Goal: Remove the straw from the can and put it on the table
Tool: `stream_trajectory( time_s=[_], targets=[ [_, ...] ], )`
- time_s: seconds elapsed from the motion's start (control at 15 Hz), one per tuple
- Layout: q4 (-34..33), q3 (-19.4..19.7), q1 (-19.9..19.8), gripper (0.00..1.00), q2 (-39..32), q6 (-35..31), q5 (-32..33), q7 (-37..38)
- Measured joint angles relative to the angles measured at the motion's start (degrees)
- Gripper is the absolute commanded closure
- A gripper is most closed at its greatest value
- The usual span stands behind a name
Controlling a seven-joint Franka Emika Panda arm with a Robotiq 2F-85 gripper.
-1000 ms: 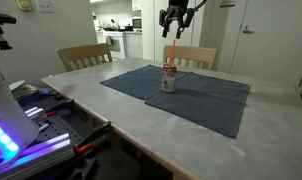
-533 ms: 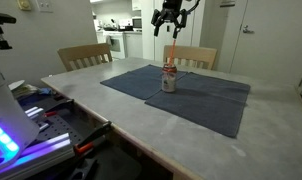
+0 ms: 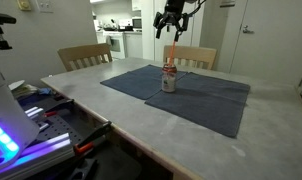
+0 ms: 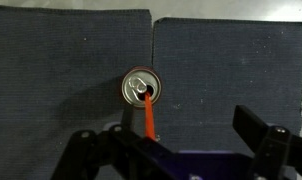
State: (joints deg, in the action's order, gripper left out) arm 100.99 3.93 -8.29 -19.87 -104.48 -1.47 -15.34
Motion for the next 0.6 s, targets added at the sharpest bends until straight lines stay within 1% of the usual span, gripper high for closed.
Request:
stream_trajectory(
  time_s=[0.07, 0.13, 0.2, 0.33, 0.47, 0.6],
  targets=[
    [0.0, 0.0, -0.2, 0.01, -0.5, -0.8, -0.4, -0.1],
    [0.0, 0.0, -0.3, 0.05, -0.9, -1.6, -0.6, -0.2],
    [-0.2, 0.0, -0.4, 0.24, -1.4, -2.2, -0.7, -0.3],
    [-0.4, 0.0, -0.6, 0.36, -2.3, -3.3, -0.7, -0.3],
    [-0.9, 0.1, -0.8, 0.52, -2.9, -3.5, -0.7, -0.3],
    [-1.3, 0.3, -1.1, 0.66, -3.3, -3.5, -0.7, -0.3]
  ],
)
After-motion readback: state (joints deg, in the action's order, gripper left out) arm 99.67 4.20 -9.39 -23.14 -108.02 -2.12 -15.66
